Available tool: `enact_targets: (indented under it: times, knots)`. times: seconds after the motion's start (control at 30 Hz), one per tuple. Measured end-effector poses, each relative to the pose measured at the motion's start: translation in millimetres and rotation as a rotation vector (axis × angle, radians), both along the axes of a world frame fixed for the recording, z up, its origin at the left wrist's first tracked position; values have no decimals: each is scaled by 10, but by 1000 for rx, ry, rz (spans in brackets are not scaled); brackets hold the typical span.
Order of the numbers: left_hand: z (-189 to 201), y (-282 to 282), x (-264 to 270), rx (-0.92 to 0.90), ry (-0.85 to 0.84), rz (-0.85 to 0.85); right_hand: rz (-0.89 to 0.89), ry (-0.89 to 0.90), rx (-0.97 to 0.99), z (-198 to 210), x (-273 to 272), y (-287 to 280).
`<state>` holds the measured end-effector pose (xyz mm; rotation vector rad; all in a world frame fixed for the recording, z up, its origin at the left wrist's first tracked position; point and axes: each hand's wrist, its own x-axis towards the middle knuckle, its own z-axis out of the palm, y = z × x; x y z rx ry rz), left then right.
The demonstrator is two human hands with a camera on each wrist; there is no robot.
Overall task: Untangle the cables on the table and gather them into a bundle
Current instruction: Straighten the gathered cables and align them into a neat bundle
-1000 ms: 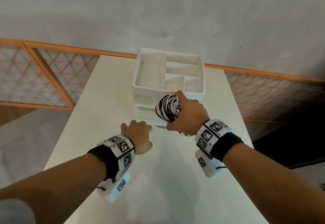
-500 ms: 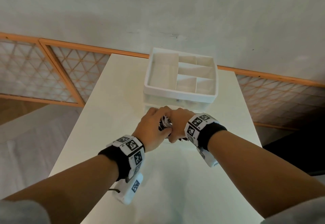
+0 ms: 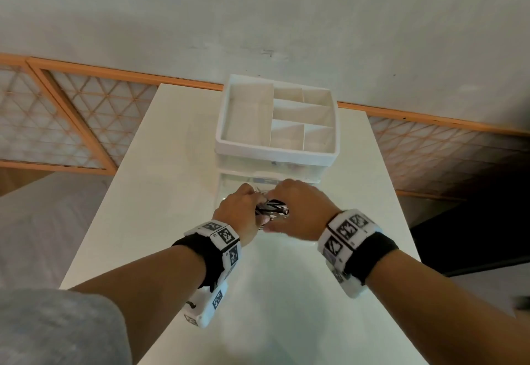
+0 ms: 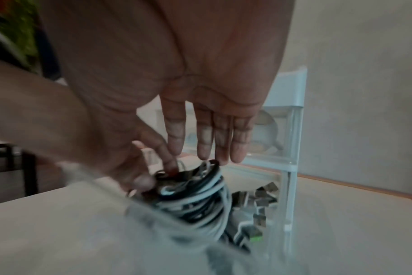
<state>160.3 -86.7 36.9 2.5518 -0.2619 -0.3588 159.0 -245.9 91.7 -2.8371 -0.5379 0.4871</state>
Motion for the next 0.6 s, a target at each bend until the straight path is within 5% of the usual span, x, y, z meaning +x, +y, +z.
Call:
enact_targets:
  times: [0.13,0.27,0.6]
  knots:
    - [-15,17,6,9,10,-22,85,-272,-103,-441,-524,-149]
    - [-26,31,-13,47,1,-94,57,-599,6,-962,-598,-320]
    - [49,-25,20,179,-12,-199,18,-576,8,-906,-262,-370]
